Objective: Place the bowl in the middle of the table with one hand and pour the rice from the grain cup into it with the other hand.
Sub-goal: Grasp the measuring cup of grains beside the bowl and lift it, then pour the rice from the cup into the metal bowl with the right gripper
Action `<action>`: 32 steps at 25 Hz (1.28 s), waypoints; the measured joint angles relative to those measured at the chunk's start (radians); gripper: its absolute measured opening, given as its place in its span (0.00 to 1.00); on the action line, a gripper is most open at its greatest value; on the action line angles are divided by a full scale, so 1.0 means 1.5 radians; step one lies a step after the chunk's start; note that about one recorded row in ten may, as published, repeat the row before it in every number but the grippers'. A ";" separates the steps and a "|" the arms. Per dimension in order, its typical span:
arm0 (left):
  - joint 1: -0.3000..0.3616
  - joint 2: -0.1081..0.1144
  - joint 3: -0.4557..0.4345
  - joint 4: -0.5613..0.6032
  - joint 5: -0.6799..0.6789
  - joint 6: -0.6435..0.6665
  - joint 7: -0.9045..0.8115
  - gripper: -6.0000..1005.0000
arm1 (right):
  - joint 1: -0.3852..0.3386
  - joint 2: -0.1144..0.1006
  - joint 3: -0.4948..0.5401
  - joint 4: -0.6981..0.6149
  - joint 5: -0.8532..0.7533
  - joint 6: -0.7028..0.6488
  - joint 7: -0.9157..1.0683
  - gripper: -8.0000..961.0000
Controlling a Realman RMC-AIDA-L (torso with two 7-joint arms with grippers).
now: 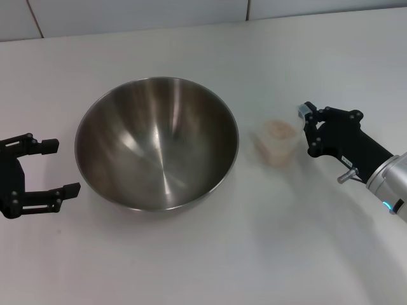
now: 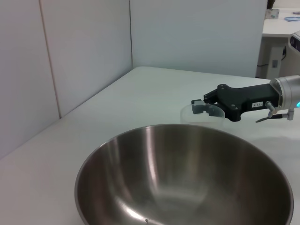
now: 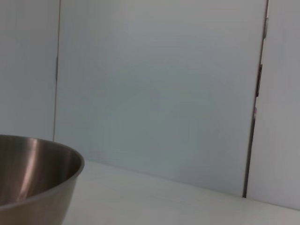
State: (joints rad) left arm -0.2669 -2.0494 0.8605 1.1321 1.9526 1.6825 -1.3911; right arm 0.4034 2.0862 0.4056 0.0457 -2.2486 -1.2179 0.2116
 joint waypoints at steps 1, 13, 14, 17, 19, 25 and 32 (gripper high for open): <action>0.000 0.000 0.000 0.000 0.000 0.000 0.000 0.86 | 0.000 0.000 0.001 0.000 0.000 0.000 0.000 0.18; -0.004 -0.002 0.000 0.000 0.011 -0.001 -0.002 0.86 | -0.013 0.000 0.036 0.015 0.000 -0.085 -0.027 0.02; -0.005 -0.002 0.000 0.000 0.013 -0.001 -0.003 0.86 | -0.016 0.000 0.043 0.018 0.000 -0.106 -0.040 0.02; -0.007 -0.002 0.000 -0.001 0.014 -0.001 -0.006 0.86 | -0.021 0.000 0.065 0.045 0.000 -0.170 -0.117 0.02; -0.008 -0.002 0.000 -0.001 0.014 -0.001 -0.006 0.86 | -0.019 -0.001 0.071 0.077 0.000 -0.205 -0.195 0.02; -0.013 -0.002 0.000 -0.001 0.015 0.001 -0.010 0.86 | 0.012 0.001 0.056 0.191 -0.014 -0.202 -0.539 0.02; -0.018 -0.001 0.000 -0.001 0.015 0.003 -0.017 0.86 | 0.020 0.003 0.015 0.300 -0.016 -0.087 -1.052 0.02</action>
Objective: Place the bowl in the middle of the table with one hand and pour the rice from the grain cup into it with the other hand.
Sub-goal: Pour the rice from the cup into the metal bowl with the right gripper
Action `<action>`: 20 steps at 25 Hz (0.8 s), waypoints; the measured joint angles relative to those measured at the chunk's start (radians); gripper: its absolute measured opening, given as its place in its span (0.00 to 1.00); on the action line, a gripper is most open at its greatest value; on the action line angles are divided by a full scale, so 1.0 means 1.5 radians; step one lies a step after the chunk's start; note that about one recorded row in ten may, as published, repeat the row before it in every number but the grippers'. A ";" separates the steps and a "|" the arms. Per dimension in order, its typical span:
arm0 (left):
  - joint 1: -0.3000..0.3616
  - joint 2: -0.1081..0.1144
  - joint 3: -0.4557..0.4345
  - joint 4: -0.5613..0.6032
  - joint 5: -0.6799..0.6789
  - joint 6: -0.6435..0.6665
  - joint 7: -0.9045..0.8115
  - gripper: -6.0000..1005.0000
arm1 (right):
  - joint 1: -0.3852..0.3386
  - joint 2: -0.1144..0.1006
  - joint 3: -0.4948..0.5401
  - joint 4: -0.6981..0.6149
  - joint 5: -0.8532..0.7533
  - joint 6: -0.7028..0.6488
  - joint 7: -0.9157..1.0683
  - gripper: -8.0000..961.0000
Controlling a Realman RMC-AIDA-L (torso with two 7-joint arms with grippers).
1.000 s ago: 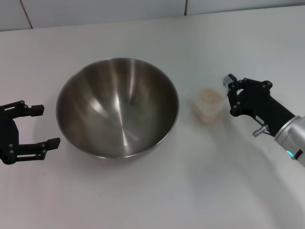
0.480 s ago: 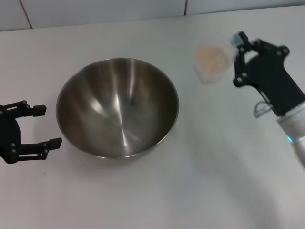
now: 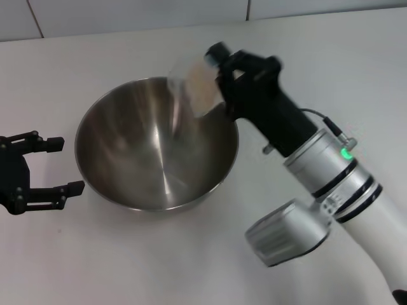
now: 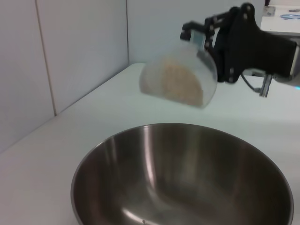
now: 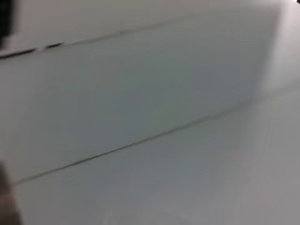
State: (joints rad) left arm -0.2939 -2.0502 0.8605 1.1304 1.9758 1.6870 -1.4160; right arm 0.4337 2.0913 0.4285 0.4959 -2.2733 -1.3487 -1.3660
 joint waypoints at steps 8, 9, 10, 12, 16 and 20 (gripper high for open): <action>-0.009 0.000 0.000 0.000 0.013 0.000 -0.007 0.86 | -0.005 0.001 -0.049 0.023 -0.007 0.033 -0.426 0.02; -0.009 0.000 0.000 0.000 0.013 0.000 -0.007 0.86 | -0.005 0.001 -0.049 0.023 -0.007 0.033 -0.426 0.02; -0.009 -0.001 0.000 0.000 0.013 0.000 -0.007 0.86 | -0.006 0.001 -0.053 0.027 -0.006 0.034 -0.470 0.02; -0.010 -0.002 0.000 0.001 0.013 0.000 -0.007 0.86 | -0.011 0.001 -0.057 0.041 -0.006 0.038 -0.544 0.02; -0.012 -0.002 0.000 0.001 0.013 -0.001 -0.007 0.86 | -0.013 0.001 -0.062 0.056 -0.007 0.050 -0.640 0.02; -0.015 -0.003 0.000 0.001 0.014 0.000 -0.007 0.86 | -0.010 0.001 -0.066 0.067 -0.008 0.082 -0.765 0.02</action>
State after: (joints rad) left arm -0.3164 -2.0548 0.8605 1.1321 1.9971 1.6873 -1.4266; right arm 0.4184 2.0923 0.3301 0.5963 -2.2859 -1.2264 -2.5132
